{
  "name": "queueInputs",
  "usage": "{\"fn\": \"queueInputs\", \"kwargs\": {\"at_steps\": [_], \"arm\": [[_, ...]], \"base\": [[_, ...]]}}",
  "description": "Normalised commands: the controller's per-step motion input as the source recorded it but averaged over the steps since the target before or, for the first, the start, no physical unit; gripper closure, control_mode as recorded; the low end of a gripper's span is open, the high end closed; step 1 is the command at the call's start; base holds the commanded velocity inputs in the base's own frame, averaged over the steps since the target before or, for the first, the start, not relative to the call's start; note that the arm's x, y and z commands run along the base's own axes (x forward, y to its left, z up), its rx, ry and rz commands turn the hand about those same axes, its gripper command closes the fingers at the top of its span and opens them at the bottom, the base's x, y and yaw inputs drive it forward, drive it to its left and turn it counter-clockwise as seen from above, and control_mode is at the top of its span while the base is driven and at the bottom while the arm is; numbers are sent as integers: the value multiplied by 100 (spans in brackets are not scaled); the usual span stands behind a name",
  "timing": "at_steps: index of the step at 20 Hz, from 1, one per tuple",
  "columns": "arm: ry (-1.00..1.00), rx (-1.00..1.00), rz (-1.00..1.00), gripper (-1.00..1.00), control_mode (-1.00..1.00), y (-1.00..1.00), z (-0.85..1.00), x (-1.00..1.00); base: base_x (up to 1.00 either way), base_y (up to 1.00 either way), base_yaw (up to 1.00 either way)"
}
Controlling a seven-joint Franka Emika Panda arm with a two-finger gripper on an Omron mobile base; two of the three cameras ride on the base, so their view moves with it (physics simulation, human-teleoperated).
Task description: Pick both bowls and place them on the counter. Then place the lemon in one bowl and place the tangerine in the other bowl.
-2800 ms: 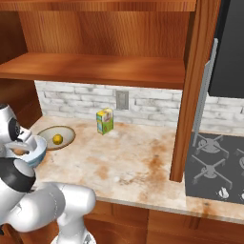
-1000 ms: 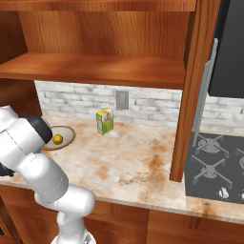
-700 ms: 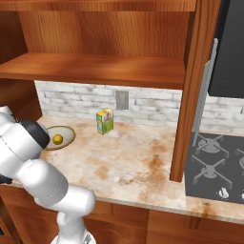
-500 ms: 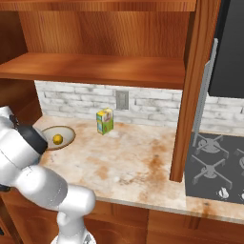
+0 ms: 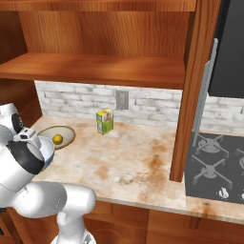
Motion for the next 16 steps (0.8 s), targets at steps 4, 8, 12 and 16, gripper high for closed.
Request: {"fn": "queueInputs", "kwargs": {"at_steps": [4,8,12,16], "arm": [[0,20,11,-100,-100,-11,3,-5],[-1,20,16,-100,-100,-11,21,-5],[-8,10,13,-100,-100,-21,44,-26],[-14,3,8,-100,-100,-27,50,-32]], "base": [[0,0,0],[0,0,0],[0,0,0],[0,0,0]]}}
